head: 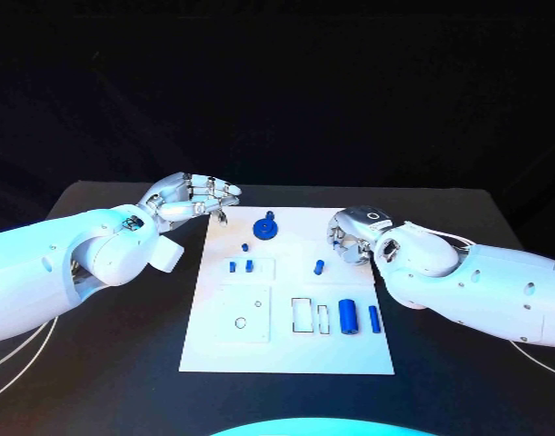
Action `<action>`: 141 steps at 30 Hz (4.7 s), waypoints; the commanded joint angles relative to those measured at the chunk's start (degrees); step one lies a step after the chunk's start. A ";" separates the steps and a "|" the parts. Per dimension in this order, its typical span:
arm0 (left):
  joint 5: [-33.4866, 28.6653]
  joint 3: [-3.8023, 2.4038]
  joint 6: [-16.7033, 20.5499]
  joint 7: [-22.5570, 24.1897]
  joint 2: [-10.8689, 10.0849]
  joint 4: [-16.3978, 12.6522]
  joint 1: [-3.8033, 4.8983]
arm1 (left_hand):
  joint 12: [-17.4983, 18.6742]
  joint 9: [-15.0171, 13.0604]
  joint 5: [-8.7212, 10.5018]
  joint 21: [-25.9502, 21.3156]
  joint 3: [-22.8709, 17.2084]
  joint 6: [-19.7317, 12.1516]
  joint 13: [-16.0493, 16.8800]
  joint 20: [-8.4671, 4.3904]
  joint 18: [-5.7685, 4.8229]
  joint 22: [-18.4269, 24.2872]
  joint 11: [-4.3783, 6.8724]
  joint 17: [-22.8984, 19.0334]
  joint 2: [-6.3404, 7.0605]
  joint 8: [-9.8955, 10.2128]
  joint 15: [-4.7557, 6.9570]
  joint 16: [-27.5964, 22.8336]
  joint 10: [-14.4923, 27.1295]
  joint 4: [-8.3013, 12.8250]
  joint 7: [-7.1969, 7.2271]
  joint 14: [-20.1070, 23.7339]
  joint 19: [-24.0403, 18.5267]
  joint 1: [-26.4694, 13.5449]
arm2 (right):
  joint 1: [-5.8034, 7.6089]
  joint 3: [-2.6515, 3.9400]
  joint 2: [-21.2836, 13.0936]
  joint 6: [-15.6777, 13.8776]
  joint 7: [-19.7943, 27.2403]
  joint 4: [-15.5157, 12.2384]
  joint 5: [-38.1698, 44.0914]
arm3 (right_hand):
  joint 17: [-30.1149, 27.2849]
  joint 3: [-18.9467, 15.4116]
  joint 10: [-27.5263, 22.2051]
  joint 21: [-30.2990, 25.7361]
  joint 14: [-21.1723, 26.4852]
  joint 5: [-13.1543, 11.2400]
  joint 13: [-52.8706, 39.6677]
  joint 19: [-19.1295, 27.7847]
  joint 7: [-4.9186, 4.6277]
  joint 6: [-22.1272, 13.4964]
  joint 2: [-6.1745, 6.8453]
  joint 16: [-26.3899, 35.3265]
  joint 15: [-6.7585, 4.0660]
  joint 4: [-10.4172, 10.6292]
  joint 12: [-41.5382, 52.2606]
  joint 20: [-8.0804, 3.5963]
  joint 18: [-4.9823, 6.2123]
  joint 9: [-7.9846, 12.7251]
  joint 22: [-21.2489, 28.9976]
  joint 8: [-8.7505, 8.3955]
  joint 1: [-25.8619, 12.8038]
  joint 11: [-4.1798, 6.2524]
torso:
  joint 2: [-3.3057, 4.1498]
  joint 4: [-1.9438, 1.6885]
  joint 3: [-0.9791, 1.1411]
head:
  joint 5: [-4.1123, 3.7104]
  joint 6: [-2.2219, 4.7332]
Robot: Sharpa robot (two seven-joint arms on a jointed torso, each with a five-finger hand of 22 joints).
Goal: Assemble the parts on the task board
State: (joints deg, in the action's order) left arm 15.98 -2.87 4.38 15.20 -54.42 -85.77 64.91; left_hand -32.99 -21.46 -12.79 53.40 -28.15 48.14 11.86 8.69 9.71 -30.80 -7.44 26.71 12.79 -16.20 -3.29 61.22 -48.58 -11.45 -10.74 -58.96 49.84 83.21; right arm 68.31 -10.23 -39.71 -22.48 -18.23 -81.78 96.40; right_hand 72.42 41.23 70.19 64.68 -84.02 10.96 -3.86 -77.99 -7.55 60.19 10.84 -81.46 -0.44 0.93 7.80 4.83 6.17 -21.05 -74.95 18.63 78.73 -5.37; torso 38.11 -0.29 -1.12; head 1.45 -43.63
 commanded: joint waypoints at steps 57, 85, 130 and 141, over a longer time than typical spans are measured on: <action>-0.20 0.11 -0.69 0.65 2.39 1.21 -0.03 | 0.43 0.02 0.05 -0.63 0.53 -0.15 -0.29 0.27 0.78 0.26 -0.09 -0.20 -0.14 -0.28 -0.09 -0.51 0.59 -0.05 -0.12 0.22 -0.37 0.28 | -4.68 -0.37 7.66 -5.81 7.26 -9.40 -4.09 | -0.09 0.72 2.31 0.40 -2.62 0.08 -0.05 -0.31 0.07 0.26 -0.34 -0.25 -0.55 -0.42 -0.48 -0.01 -0.67 -0.33 -0.51 0.32 -0.55 1.80 | 0.02 -0.01 -0.03 | 9.21 -2.95; -0.14 0.14 -0.77 0.53 2.48 1.26 -0.03 | 0.37 0.06 0.04 -0.71 0.60 -0.32 -0.31 0.29 0.79 0.32 -0.09 -0.23 -0.15 -0.25 -0.10 -0.56 0.50 -0.08 -0.15 0.17 -0.33 0.25 | -6.12 -0.79 8.77 -2.69 7.10 -8.29 -4.45 | -0.28 0.77 2.27 0.10 -2.57 0.07 -0.03 -0.17 0.02 0.14 -0.40 -0.17 -0.51 -0.49 -0.64 0.01 -0.61 -0.38 -0.36 0.27 -0.66 1.75 | 0.00 -0.01 -0.06 | 9.93 -3.79; -0.03 0.14 -1.66 -0.34 2.32 1.42 -0.03 | 0.43 0.07 0.05 -0.88 0.76 -0.40 -0.41 0.33 0.79 0.42 -0.13 -0.27 -0.11 -0.29 -0.14 -0.65 0.60 -0.21 -0.18 0.12 -0.29 0.10 | -6.19 -1.30 9.56 2.69 5.18 -8.11 0.95 | -1.77 -2.17 1.60 -3.07 -1.99 -0.21 -0.02 1.52 -0.13 -0.65 0.85 0.60 -0.10 -0.52 -2.22 0.45 -0.05 -1.14 1.15 0.15 -3.29 1.42 | -0.01 -0.03 -0.08 | 9.91 -3.91; 0.45 0.15 -1.77 -0.34 2.30 1.51 -0.03 | 0.45 0.08 0.05 -0.92 0.80 -0.42 -0.44 0.34 0.79 0.45 -0.14 -0.28 -0.12 -0.30 -0.15 -0.67 0.64 -0.25 -0.18 0.12 -0.28 0.06 | -6.24 -1.54 9.13 1.51 5.51 -8.10 1.27 | -2.94 -3.05 -0.49 -6.48 -1.55 -0.07 0.00 3.07 -0.93 -2.56 1.89 1.23 0.59 -0.45 -3.75 1.01 0.50 -0.87 2.90 -1.19 -4.29 0.55 | -0.02 -0.03 -0.05 | 9.88 -3.71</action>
State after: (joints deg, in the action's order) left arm 16.08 -2.69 3.64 14.63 -52.17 -84.21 64.86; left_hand -32.78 -21.41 -12.79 52.72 -27.67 47.92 11.50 8.90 9.71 -30.43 -7.58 26.51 12.80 -16.20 -3.28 60.77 -48.33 -11.62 -10.95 -58.97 49.64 83.21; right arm 62.33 -11.51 -30.44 -22.62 -12.73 -89.98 96.50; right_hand 69.69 38.34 70.05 58.50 -83.90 10.88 -3.86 -75.21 -8.44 57.95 12.51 -80.44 -0.29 0.48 4.26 5.81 6.17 -22.00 -72.19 17.63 74.62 -4.77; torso 38.10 -0.32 -1.20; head 11.32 -47.35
